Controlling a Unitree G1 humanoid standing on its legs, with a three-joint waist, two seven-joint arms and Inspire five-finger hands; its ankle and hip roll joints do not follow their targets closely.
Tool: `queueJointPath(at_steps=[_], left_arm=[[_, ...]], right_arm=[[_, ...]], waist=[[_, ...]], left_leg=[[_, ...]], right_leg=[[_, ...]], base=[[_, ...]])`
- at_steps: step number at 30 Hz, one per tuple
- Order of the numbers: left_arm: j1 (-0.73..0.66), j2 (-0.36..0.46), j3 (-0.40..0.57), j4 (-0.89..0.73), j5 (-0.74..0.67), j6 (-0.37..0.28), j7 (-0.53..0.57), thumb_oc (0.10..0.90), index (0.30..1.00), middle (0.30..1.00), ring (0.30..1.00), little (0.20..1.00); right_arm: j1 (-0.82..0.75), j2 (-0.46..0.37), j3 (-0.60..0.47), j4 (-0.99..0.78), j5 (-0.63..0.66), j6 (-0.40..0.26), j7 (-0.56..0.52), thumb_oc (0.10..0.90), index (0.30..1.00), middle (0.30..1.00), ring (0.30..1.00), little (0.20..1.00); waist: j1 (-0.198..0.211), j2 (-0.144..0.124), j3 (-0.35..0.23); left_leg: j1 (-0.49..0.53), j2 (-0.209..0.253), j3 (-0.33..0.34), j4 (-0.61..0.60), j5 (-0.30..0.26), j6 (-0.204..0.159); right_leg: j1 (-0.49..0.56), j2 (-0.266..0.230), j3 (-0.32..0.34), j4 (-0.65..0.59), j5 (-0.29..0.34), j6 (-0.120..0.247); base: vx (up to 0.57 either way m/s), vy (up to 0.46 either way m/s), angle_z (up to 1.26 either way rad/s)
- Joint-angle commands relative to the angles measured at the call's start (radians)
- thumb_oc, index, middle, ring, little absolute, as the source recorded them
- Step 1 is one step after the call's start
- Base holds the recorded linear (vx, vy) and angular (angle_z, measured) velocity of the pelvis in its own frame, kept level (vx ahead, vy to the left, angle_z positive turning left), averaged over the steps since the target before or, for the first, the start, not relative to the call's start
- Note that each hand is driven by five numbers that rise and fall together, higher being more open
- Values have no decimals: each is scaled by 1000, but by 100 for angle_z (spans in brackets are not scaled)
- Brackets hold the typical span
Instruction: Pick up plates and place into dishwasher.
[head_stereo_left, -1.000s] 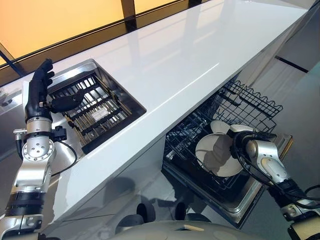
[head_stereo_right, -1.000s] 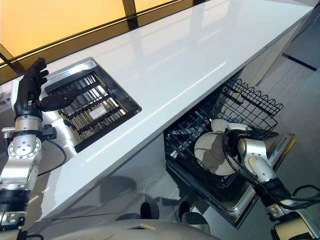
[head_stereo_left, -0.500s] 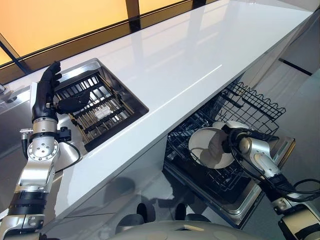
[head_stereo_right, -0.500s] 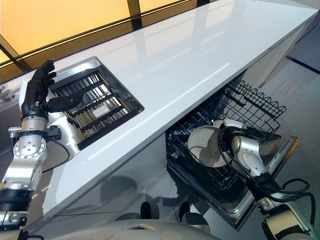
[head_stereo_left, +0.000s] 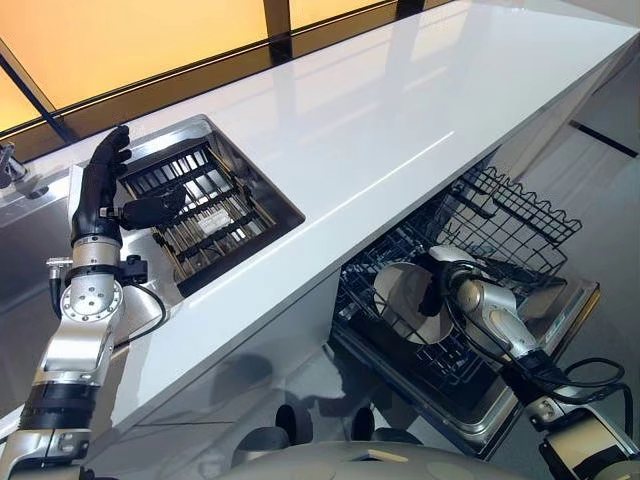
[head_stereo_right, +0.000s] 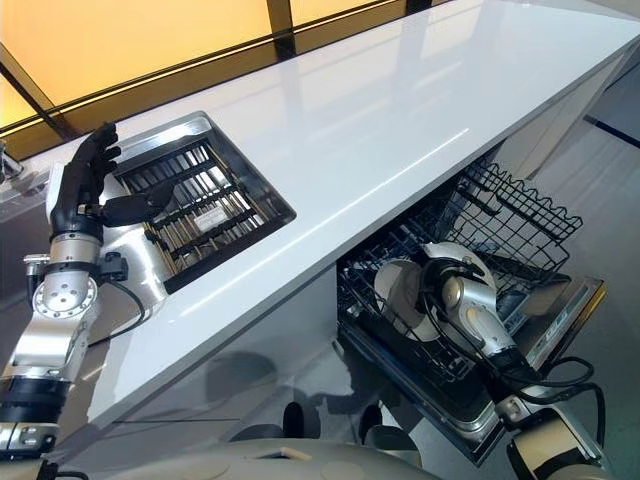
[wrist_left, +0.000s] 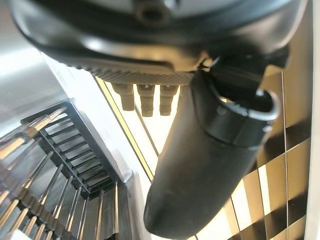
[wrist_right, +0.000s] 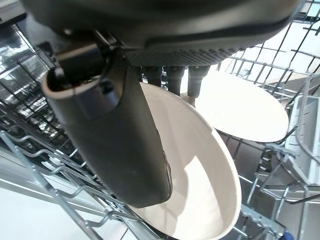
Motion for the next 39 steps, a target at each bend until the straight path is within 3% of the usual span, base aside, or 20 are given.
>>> queueJointPath(at_steps=[1, 6, 11, 15, 21, 26, 28, 31, 35, 37, 39], left_arm=[[-131, 49, 16, -16, 33, -81, 12, 800, 900, 900, 900, 900], [-119, 64, 31, -20, 24, -78, 9, 800, 900, 900, 900, 900], [-96, 72, 49, -26, 26, -83, 15, 800, 900, 900, 900, 900], [-75, 71, 62, -29, 29, -91, 30, 800, 900, 900, 900, 900], [-30, 53, 98, -54, 38, -89, 35, 800, 900, 900, 900, 900], [3, 34, 124, -70, 44, -88, 31, 800, 900, 900, 900, 900], [13, 22, 131, -67, 51, -95, 31, 800, 900, 900, 900, 900], [16, 10, 127, -58, 57, -108, 38, 800, 900, 900, 900, 900], [36, -20, 125, -41, 71, -141, 46, 800, 900, 900, 900, 900], [39, -31, 116, -22, 73, -161, 52, 800, 900, 900, 900, 900], [33, -30, 108, -15, 73, -163, 56, 800, 900, 900, 900, 900]], right_arm=[[-111, -63, -27, -55, 10, -33, -68, 800, 900, 900, 900, 900], [-94, -111, -87, -130, 80, -37, -91, 800, 900, 900, 900, 900], [-62, -166, -205, -256, 265, -76, -191, 800, 900, 900, 900, 900], [-20, -197, -333, -353, 414, -161, -382, 800, 900, 900, 900, 900], [101, -197, -490, -420, 471, -292, -530, 800, 900, 900, 900, 900], [184, -165, -585, -450, 563, -403, -610, 800, 900, 900, 900, 900], [204, -131, -617, -456, 705, -476, -636, 800, 900, 900, 900, 900], [215, -92, -627, -446, 798, -534, -693, 800, 900, 900, 900, 900], [238, 15, -638, -390, 931, -684, -796, 800, 900, 900, 900, 900], [235, 73, -621, -318, 931, -769, -829, 800, 900, 900, 900, 900], [229, 77, -606, -288, 965, -787, -830, 800, 900, 900, 900, 900]], waist=[[7, 9, -51], [-2, 7, -50], [-20, 6, -45], [-36, 8, -44], [-56, 14, -48], [-69, 19, -57], [-77, 21, -60], [-81, 24, -61], [-88, 32, -64], [-85, 38, -64], [-84, 39, -63]], left_leg=[[27, -76, 16, 3, -112, 38], [28, -75, 20, 3, -114, 39], [31, -73, 25, 3, -118, 38], [31, -71, 29, 3, -123, 40], [33, -72, 38, 3, -129, 43], [35, -71, 49, 3, -132, 45], [36, -71, 55, 3, -133, 45], [37, -71, 58, 3, -133, 44], [37, -71, 63, 3, -134, 46], [38, -72, 64, 3, -135, 49], [38, -72, 65, 3, -134, 49]], right_leg=[[-9, 35, -25, 100, -113, 42], [-11, 37, -20, 102, -111, 44], [-15, 40, -10, 105, -107, 48], [-21, 44, 2, 106, -106, 49], [-23, 46, 14, 102, -106, 54], [-24, 48, 22, 98, -105, 55], [-24, 50, 26, 96, -104, 56], [-24, 50, 27, 95, -104, 56], [-27, 49, 28, 94, -104, 57], [-28, 46, 22, 94, -104, 58], [-25, 45, 19, 91, -103, 58]], base=[[0, 0, 0], [0, 0, 0], [0, 0, 0], [0, 0, 0], [-17, 0, -7], [0, 9, -5], [-2, 11, -7], [-4, 20, -8], [-3, 16, -6], [0, 0, 0], [0, 0, 0]])
